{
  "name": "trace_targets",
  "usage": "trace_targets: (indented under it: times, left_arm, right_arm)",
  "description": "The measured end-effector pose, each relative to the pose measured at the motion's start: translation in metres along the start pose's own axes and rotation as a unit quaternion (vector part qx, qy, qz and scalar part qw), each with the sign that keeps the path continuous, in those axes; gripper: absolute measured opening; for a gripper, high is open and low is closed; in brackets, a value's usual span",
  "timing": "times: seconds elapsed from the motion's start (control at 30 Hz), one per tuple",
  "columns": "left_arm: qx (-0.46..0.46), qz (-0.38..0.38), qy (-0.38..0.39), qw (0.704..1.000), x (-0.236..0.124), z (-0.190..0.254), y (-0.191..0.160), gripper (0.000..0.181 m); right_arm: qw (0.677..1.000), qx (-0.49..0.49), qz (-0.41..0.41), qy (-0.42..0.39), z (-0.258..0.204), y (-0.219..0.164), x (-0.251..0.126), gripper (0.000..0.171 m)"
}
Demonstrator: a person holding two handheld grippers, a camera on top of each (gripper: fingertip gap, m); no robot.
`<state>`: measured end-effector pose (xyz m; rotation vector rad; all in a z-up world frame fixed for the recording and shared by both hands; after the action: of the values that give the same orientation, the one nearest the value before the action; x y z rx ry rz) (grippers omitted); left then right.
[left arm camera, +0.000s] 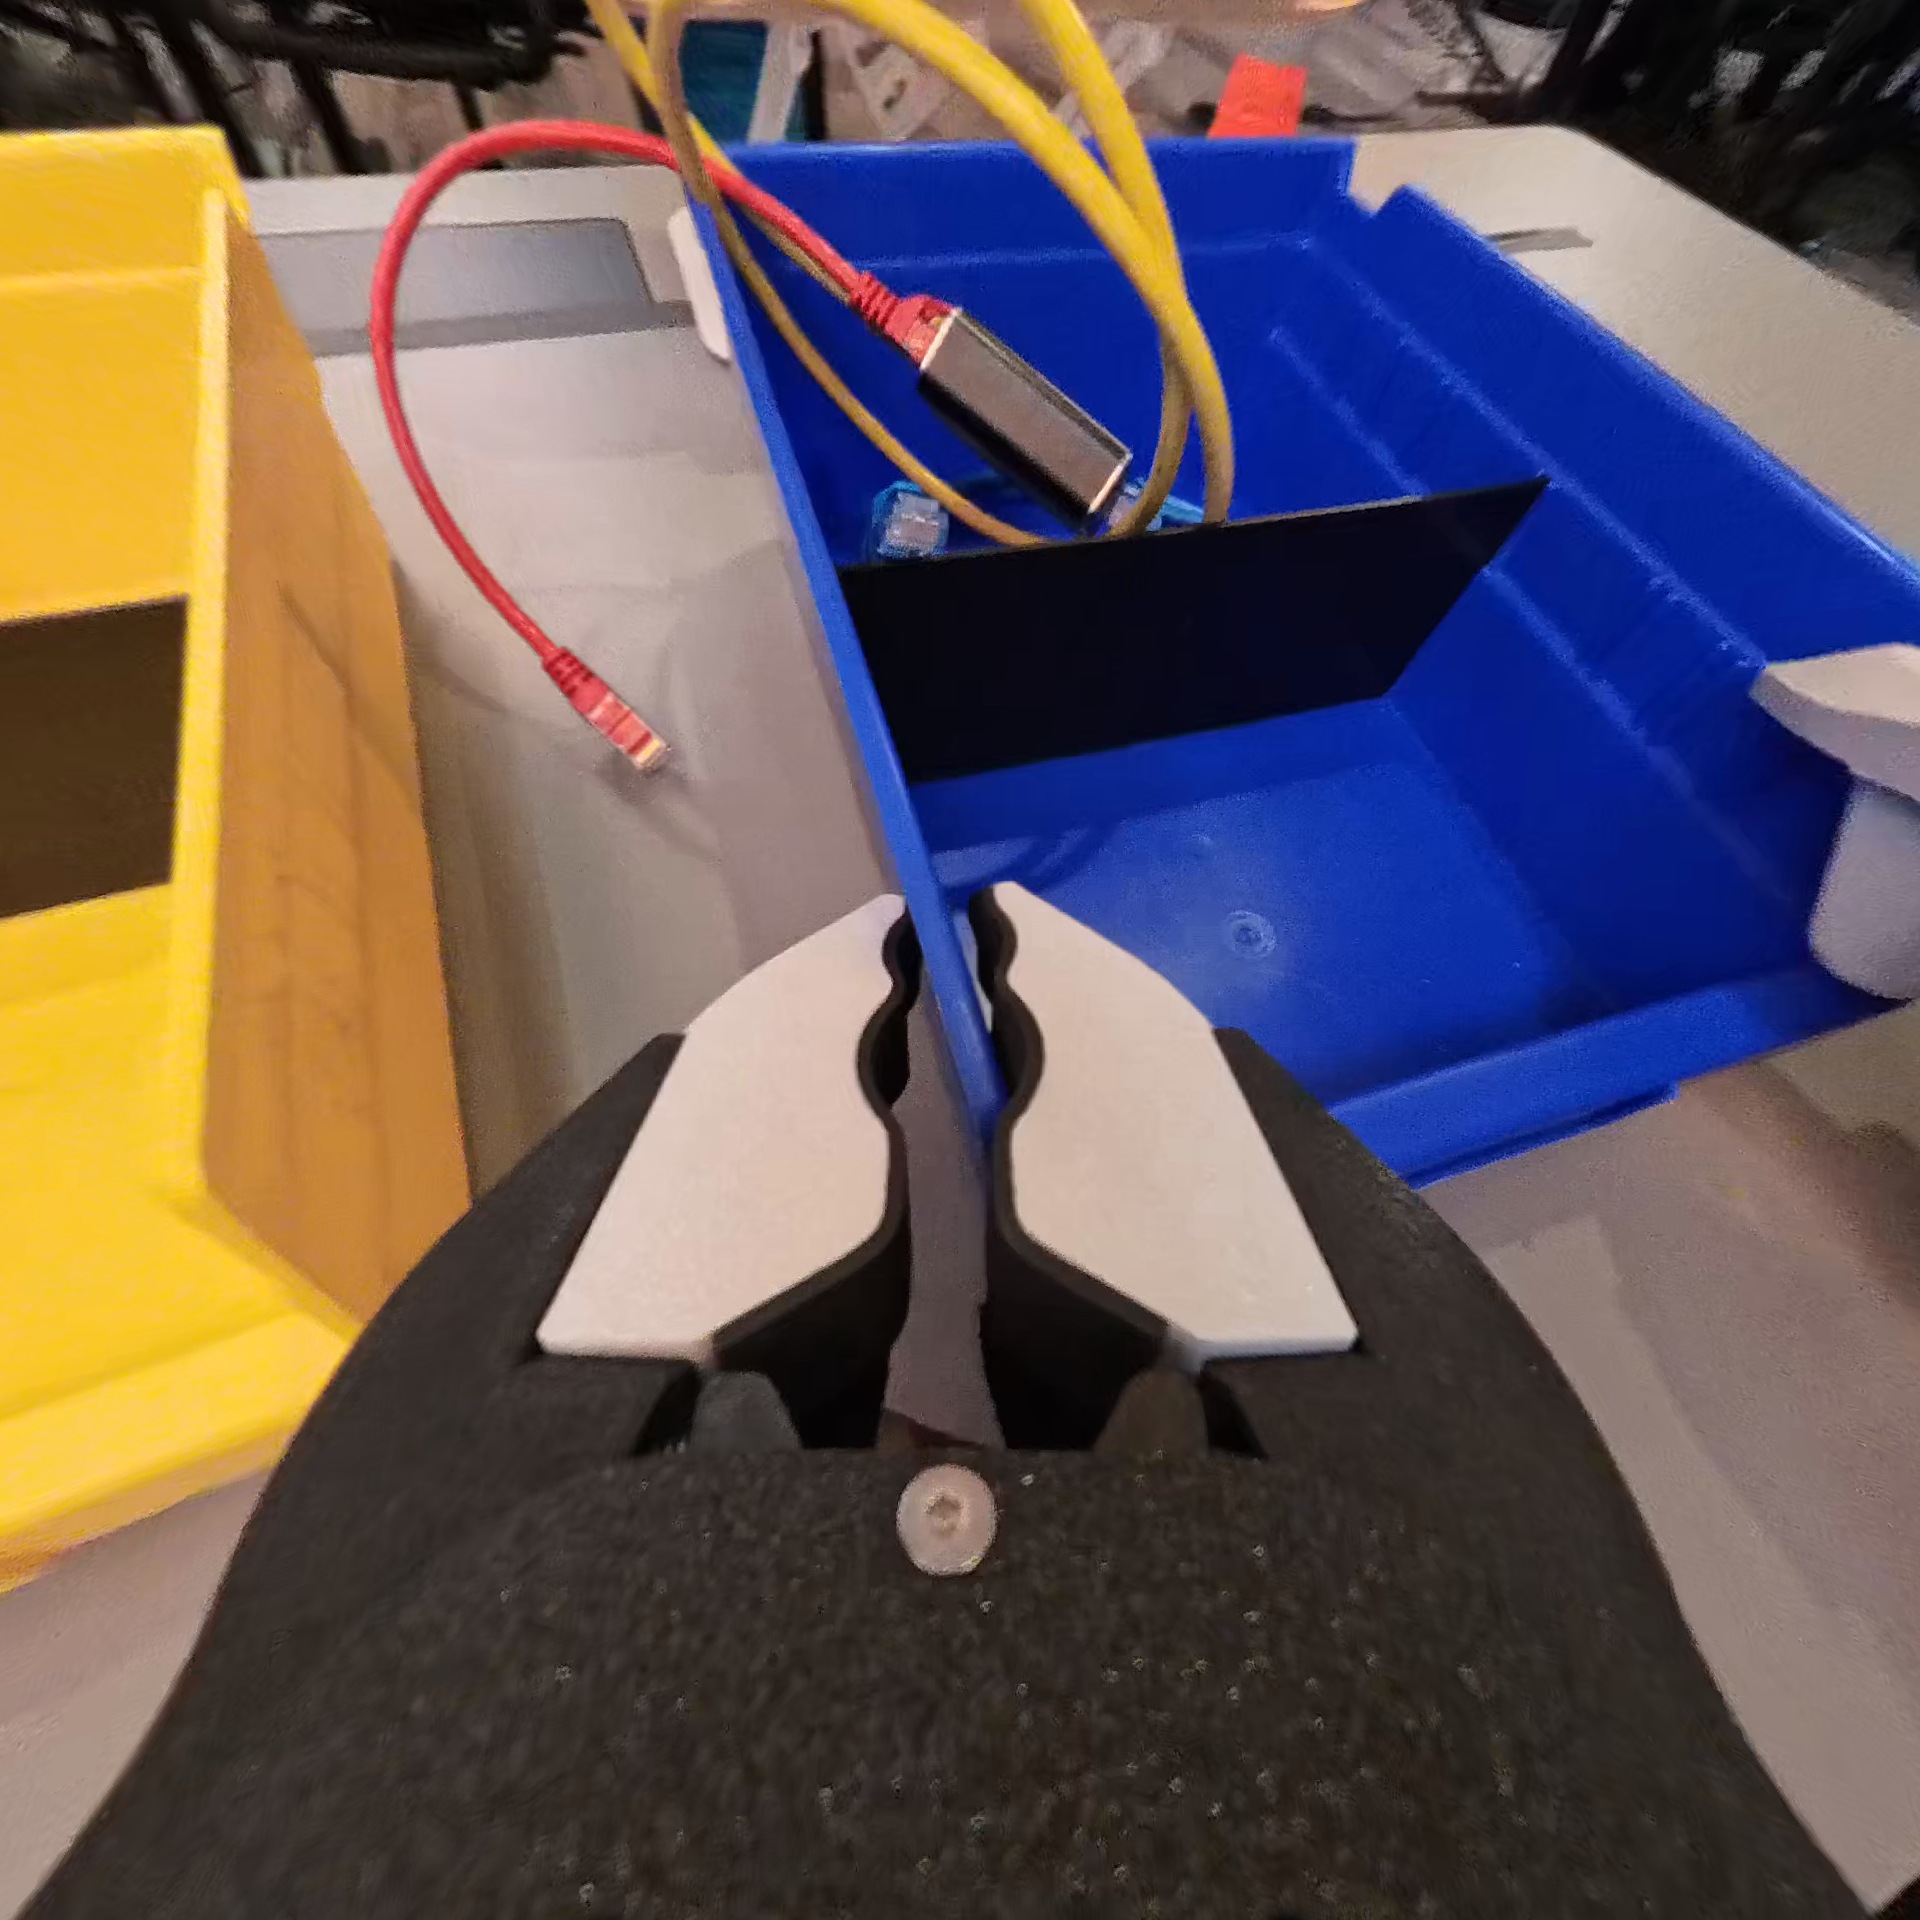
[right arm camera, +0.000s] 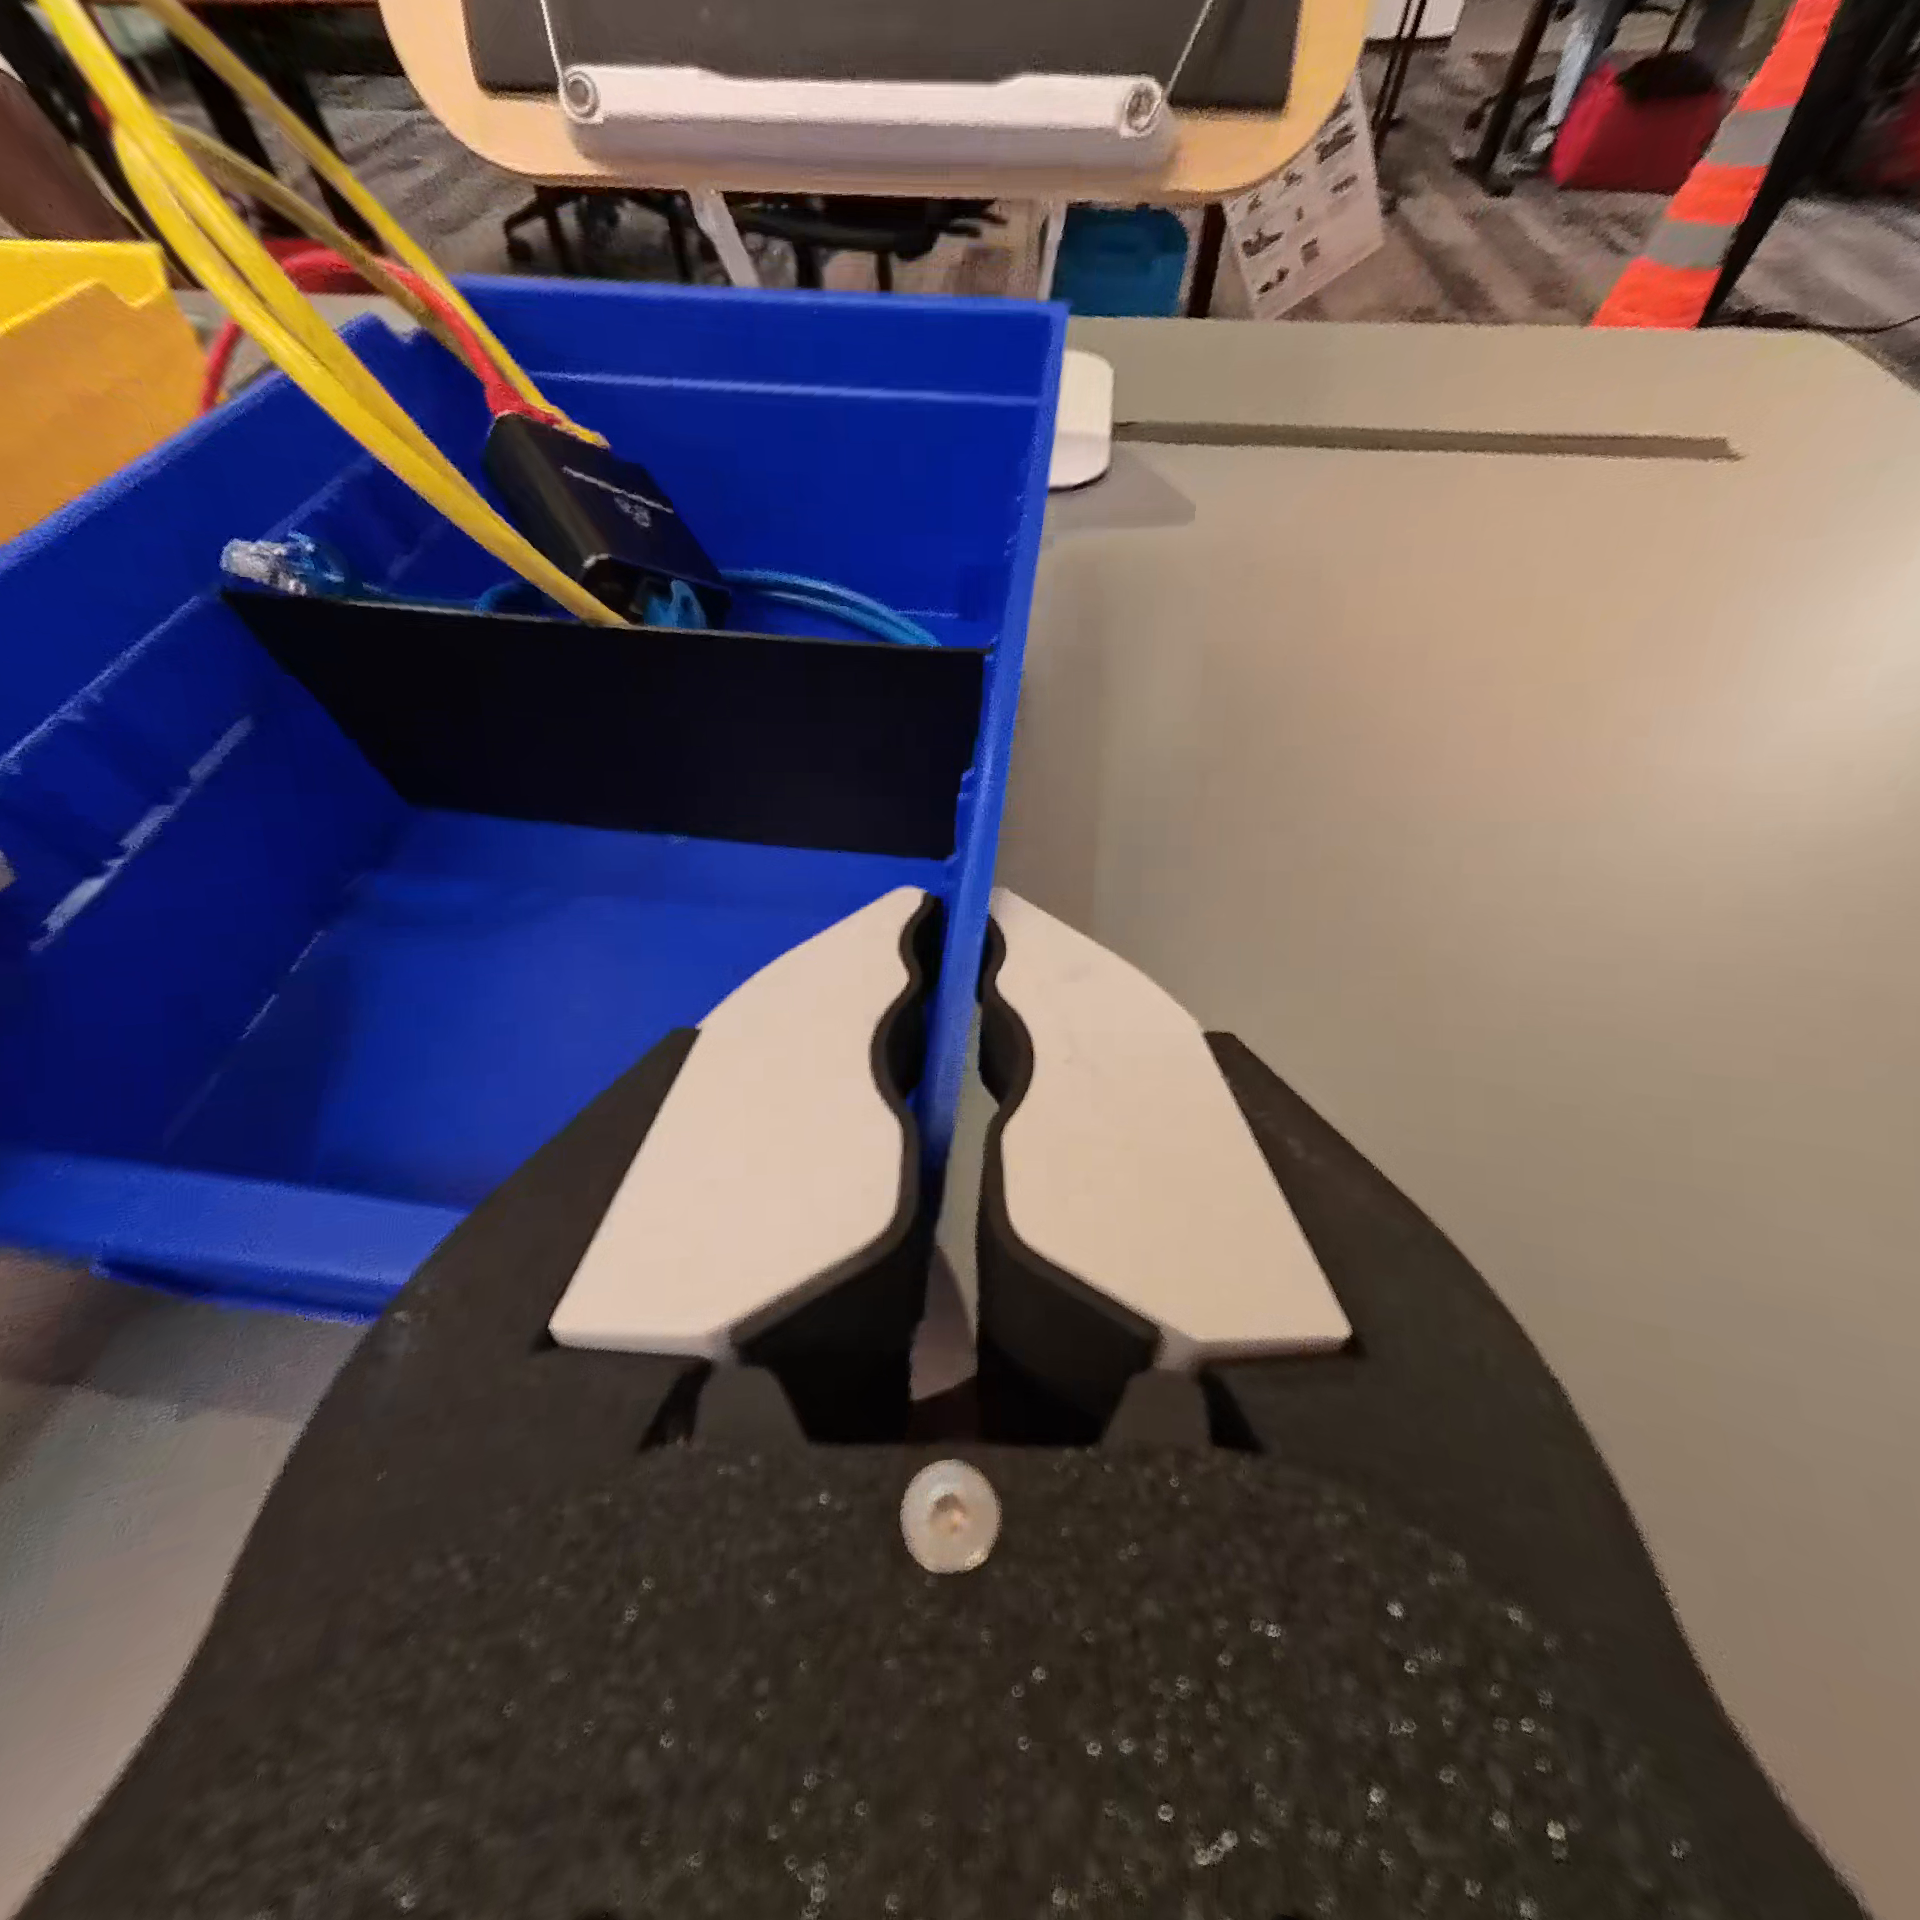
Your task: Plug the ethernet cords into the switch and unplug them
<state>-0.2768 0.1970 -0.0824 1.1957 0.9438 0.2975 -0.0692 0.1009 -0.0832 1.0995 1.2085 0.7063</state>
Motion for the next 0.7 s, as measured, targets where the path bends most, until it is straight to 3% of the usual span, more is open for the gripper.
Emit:
trace_targets:
  times: [0.1,0.17,0.23,0.3,0.33,0.43,0.53,0.6,0.7]
  left_arm:
    - [0.02,-0.005,-0.058,0.998,-0.006,-0.001,0.001,0.022]
    - [0.009,0.035,-0.082,0.996,-0.03,-0.011,0.006,0.025]
    - [0.016,0.11,-0.002,0.994,-0.066,-0.05,0.014,0.018]
    - [-0.006,0.14,0.091,0.986,-0.104,-0.11,0.015,0.02]
    - [-0.036,0.13,0.119,0.984,-0.12,-0.142,0.01,0.029]
    - [-0.081,0.063,0.158,0.982,-0.148,-0.213,-0.025,0.044]
    - [-0.054,0.005,0.178,0.983,-0.14,-0.24,-0.049,0.048]
    - [-0.073,0.006,0.144,0.987,-0.124,-0.246,-0.049,0.046]
    - [-0.127,0.038,0.104,0.986,-0.101,-0.257,-0.036,0.025]
  right_arm:
    - [1.0,0.005,0.003,0.006,0.006,0.001,0.004,0.004]
    - [0.999,-0.016,-0.002,0.037,0.011,0.001,0.001,0.011]
    - [0.996,-0.057,0.007,0.062,0.018,0.001,-0.009,0.032]
    - [0.992,-0.093,0.024,0.081,0.027,-0.003,-0.024,0.039]
    - [0.99,-0.101,0.035,0.089,0.03,-0.006,-0.031,0.043]
    - [0.987,-0.096,0.065,0.11,0.029,-0.005,-0.051,0.036]
    - [0.977,-0.101,0.106,0.157,0.007,0.006,-0.065,0.035]
    - [0.964,-0.116,0.113,0.212,-0.019,0.008,-0.07,0.034]
    - [0.926,-0.174,0.072,0.327,-0.066,-0.004,-0.072,0.034]
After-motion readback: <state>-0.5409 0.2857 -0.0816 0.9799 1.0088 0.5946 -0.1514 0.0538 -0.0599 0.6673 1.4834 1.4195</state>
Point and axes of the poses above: each gripper's, where its closed fingertips meet, x out along the fingers, y out of its top, z = x × y across the jaws, the point moved 9 cm from there along -x, back along the fingers, and after that the axes turned 1 degree about y, right-handed, at the moved point
